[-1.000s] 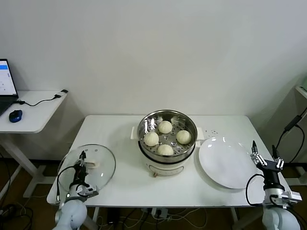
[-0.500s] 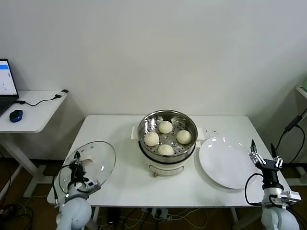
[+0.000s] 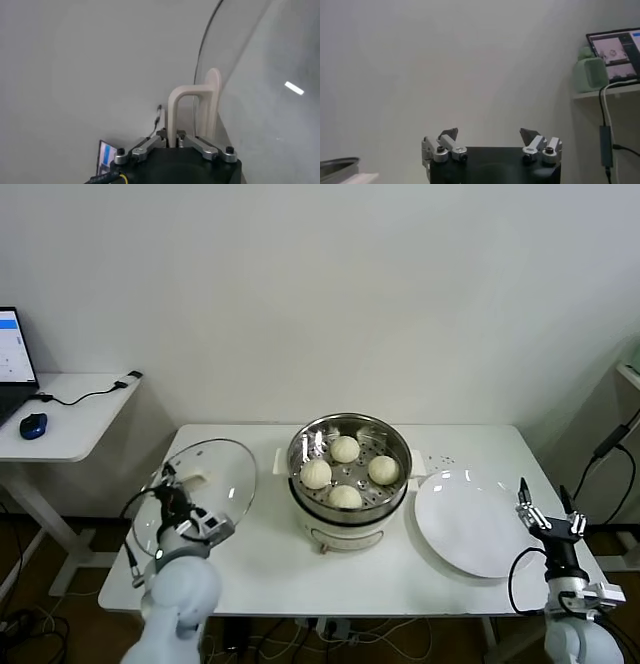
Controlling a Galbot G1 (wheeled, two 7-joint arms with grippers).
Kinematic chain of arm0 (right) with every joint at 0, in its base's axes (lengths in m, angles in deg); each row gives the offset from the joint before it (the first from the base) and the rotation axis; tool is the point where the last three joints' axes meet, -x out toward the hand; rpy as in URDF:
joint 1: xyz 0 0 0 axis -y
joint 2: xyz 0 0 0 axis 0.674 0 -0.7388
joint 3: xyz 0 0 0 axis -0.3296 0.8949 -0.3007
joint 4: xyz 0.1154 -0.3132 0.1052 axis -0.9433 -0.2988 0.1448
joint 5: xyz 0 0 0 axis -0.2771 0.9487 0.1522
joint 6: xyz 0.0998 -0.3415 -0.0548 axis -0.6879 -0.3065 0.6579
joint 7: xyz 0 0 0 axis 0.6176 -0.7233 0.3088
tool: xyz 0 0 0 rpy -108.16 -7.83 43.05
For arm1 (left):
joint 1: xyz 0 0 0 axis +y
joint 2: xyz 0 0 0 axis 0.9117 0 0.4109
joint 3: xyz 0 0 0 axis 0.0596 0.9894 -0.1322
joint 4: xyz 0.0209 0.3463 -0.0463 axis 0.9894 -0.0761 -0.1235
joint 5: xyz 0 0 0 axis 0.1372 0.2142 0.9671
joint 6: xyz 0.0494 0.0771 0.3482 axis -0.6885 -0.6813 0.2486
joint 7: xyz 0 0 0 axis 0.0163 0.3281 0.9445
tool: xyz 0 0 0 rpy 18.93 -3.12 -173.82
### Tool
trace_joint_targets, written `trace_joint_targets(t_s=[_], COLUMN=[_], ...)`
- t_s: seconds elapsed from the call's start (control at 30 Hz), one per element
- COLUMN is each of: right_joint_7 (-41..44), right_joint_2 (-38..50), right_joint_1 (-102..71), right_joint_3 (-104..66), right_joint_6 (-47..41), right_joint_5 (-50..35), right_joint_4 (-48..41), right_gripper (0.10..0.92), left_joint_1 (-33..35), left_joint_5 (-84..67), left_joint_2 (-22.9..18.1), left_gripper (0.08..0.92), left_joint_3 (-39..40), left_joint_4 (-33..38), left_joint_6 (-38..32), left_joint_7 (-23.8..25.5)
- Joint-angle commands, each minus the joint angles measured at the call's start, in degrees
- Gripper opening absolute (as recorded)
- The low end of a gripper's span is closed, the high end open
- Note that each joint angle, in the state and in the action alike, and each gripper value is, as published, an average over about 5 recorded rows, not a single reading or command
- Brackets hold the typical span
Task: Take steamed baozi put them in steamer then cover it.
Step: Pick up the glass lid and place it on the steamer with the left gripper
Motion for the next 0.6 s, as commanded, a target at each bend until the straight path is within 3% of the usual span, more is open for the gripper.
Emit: trace_joint_targets(t_s=[0.03,0.27,0.6], right_joint_7=[0.03,0.01,-0.01], right_joint_2=[-0.54,-0.59,-0.39], right_joint_1=[0.07,0.05,0.27], right_joint_3=[-0.67,-1.32,-1.78], right_joint_6=[-0.26,-0.05,0.31], right_joint_5=[0.58,0.45,0.40], right_joint_4=[-0.73,-1.20,-1.76], right_gripper=[0.823,0.823,0.823], left_joint_1=[-16.91,-23.29,-25.75], left_joint_5=[11.08,11.66,4.58], left_joint_2=[-8.18,-12.92,-13.35], left_gripper=[0.169,0.169,0.169], left_joint_3=[14.55,21.51,29.79], left_joint_4=[-2.85,-10.95,-17.72], left_joint_6=[5.07,5.07,5.07], left_joint_7=[9.48,9.60,7.62])
